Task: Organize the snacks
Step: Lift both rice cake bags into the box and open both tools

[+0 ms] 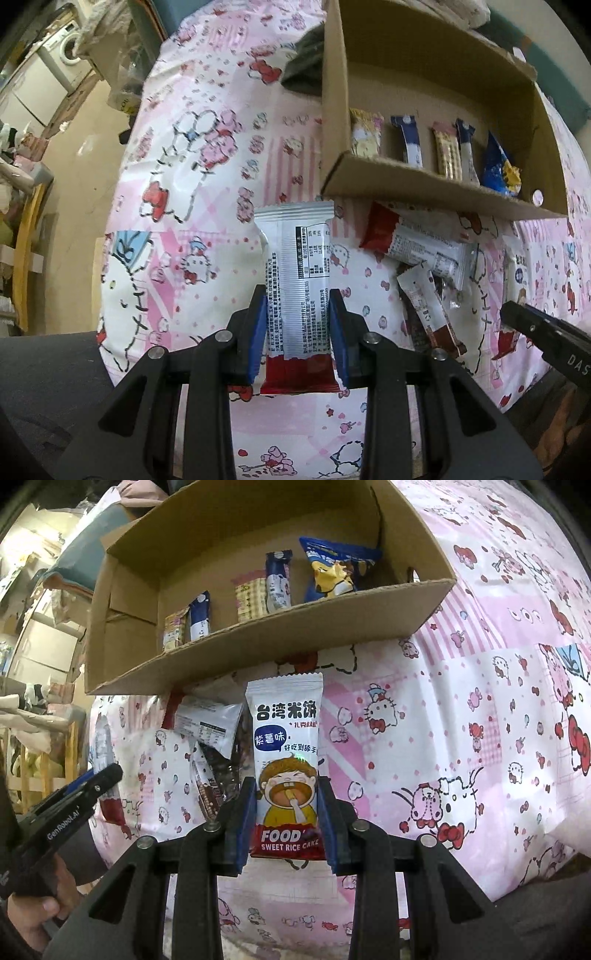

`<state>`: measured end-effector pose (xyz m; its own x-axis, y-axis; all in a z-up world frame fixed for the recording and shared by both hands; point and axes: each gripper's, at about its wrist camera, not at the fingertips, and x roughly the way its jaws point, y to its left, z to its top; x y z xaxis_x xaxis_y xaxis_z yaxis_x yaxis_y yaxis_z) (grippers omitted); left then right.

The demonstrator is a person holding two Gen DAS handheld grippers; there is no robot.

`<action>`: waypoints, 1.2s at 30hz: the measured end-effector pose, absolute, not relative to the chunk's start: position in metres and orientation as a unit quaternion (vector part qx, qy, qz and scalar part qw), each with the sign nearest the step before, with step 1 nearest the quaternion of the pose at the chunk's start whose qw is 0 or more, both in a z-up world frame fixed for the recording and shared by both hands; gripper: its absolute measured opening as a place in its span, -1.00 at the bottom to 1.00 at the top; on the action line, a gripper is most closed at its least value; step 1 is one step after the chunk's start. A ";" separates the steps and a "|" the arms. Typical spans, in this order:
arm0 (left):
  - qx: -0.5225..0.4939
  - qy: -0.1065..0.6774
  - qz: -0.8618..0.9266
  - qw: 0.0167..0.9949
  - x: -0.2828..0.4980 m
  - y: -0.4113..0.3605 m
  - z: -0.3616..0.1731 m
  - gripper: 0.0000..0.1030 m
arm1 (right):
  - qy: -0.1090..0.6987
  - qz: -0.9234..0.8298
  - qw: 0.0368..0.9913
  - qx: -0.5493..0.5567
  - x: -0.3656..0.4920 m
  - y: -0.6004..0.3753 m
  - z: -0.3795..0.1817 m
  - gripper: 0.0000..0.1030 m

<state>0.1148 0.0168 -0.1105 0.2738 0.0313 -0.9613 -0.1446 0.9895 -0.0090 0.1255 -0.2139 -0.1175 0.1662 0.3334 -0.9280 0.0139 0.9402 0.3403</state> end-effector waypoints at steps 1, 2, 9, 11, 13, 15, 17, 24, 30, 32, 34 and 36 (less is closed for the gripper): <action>-0.051 0.596 0.057 0.799 0.113 0.017 -0.107 -0.47 | 0.637 0.107 0.751 0.138 0.126 -0.214 -0.118 -0.36; -0.060 0.592 0.059 0.802 0.111 0.019 -0.102 -0.47 | 0.635 0.109 0.752 0.141 0.125 -0.215 -0.115 -0.36; -0.090 0.551 0.065 0.827 0.106 0.032 -0.064 -0.47 | 0.613 0.142 0.756 0.182 0.111 -0.223 -0.090 -0.36; -0.096 0.534 0.062 0.837 0.107 0.034 -0.049 -0.47 | 0.604 0.153 0.758 0.194 0.106 -0.228 -0.079 -0.36; -0.087 0.523 0.061 0.846 0.112 0.035 -0.038 -0.47 | 0.592 0.164 0.763 0.200 0.101 -0.234 -0.065 -0.36; -0.084 0.509 0.055 0.855 0.116 0.034 -0.023 -0.47 | 0.577 0.177 0.770 0.206 0.097 -0.240 -0.051 -0.36; -0.086 0.500 0.047 0.860 0.120 0.035 -0.013 -0.47 | 0.548 0.191 0.784 0.219 0.095 -0.244 -0.037 -0.36; -0.084 0.466 0.027 0.880 0.138 0.027 0.020 -0.47 | 0.410 0.220 0.846 0.262 0.096 -0.268 0.011 -0.35; -0.072 0.451 0.017 0.889 0.162 0.016 0.032 -0.47 | 0.370 0.213 0.865 0.262 0.122 -0.272 0.022 -0.35; -0.068 0.448 0.013 0.891 0.171 0.012 0.034 -0.47 | 0.366 0.210 0.867 0.265 0.130 -0.276 0.022 -0.35; -0.068 0.444 0.007 0.893 0.178 0.008 0.036 -0.47 | 0.362 0.207 0.869 0.266 0.139 -0.279 0.023 -0.35; -0.073 0.441 -0.010 0.895 0.186 0.004 0.036 -0.47 | 0.360 0.207 0.870 0.267 0.149 -0.280 0.022 -0.35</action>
